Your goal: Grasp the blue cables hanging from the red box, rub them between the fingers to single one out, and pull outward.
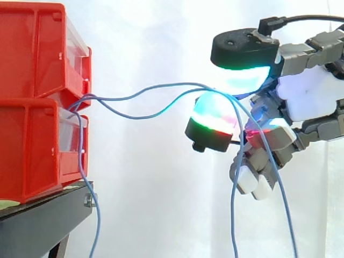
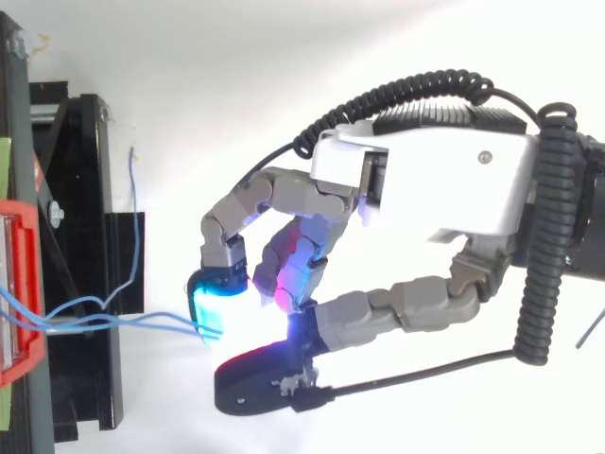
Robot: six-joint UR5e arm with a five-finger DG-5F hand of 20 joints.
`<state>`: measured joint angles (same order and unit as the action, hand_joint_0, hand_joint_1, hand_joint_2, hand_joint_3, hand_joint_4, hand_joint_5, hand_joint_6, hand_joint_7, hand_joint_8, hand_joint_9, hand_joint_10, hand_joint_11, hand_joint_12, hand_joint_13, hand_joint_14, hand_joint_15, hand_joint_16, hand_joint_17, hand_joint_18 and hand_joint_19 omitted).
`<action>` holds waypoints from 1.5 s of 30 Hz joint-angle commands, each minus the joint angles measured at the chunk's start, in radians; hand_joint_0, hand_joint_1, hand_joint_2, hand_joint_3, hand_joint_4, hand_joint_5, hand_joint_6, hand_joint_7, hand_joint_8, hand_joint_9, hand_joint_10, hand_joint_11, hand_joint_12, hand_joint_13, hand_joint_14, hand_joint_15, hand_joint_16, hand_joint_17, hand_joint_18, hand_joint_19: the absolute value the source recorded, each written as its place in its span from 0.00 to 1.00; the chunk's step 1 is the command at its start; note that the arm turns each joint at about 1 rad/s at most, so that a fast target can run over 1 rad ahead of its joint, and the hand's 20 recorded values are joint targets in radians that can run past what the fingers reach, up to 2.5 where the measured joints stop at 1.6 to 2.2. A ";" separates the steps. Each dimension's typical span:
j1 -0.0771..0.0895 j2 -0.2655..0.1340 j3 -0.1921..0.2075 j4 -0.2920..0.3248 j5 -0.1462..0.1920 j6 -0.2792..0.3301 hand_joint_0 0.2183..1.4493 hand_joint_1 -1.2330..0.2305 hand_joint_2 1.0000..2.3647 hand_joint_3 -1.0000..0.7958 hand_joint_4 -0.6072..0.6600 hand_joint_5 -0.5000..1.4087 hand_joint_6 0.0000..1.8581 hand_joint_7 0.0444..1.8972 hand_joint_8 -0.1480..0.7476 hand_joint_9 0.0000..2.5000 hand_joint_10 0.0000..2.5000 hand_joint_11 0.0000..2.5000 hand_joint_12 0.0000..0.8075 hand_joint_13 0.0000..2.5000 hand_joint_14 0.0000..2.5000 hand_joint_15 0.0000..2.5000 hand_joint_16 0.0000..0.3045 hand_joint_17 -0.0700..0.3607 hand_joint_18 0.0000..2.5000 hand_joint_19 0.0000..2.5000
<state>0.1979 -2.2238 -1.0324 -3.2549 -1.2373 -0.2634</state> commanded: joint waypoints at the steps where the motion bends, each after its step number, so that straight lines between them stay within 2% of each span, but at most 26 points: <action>1: 0.002 0.000 0.000 0.000 -0.004 0.016 0.27 0.44 0.01 0.46 0.56 0.20 0.47 0.49 0.62 0.51 0.01 0.33 0.55 0.37 0.01 0.20 0.22 0.51 0.35 0.15; 6: 0.003 0.000 0.000 -0.002 -0.004 0.053 0.27 0.49 0.00 0.45 0.57 0.21 0.46 0.51 0.63 0.52 0.01 0.32 0.56 0.37 0.01 0.20 0.22 0.52 0.35 0.15; 9: 0.005 0.000 0.002 -0.002 -0.004 0.096 0.27 0.50 0.00 0.45 0.57 0.21 0.46 0.52 0.63 0.52 0.01 0.32 0.57 0.37 0.01 0.20 0.22 0.52 0.35 0.15; 15: 0.008 0.000 0.000 -0.002 -0.004 0.125 0.26 0.49 0.01 0.40 0.57 0.21 0.46 0.52 0.63 0.52 0.01 0.33 0.56 0.37 0.01 0.20 0.21 0.50 0.34 0.16; 19: 0.011 0.000 0.000 -0.002 -0.005 0.136 0.23 0.49 0.00 0.33 0.56 0.20 0.46 0.53 0.60 0.51 0.01 0.35 0.51 0.35 0.01 0.21 0.19 0.46 0.31 0.18; 22: 0.011 0.001 0.000 -0.002 -0.005 0.147 0.21 0.50 0.00 0.28 0.57 0.20 0.46 0.53 0.61 0.51 0.01 0.35 0.53 0.36 0.01 0.21 0.20 0.47 0.32 0.17; 29: 0.018 0.000 0.000 -0.002 -0.005 0.222 0.17 0.48 0.00 0.28 0.58 0.20 0.46 0.50 0.62 0.51 0.01 0.35 0.55 0.37 0.01 0.21 0.21 0.50 0.34 0.16; 34: 0.021 0.000 0.000 -0.002 -0.005 0.230 0.18 0.42 0.00 0.28 0.59 0.18 0.47 0.45 0.62 0.51 0.01 0.37 0.53 0.38 0.01 0.21 0.21 0.49 0.34 0.16; 45: 0.026 0.000 0.000 -0.011 -0.005 0.250 0.21 0.46 0.00 0.29 0.58 0.17 0.47 0.43 0.62 0.49 0.01 0.37 0.54 0.44 0.01 0.23 0.20 0.48 0.36 0.17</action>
<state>0.2232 -2.2239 -1.0324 -3.2629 -1.2426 -0.0171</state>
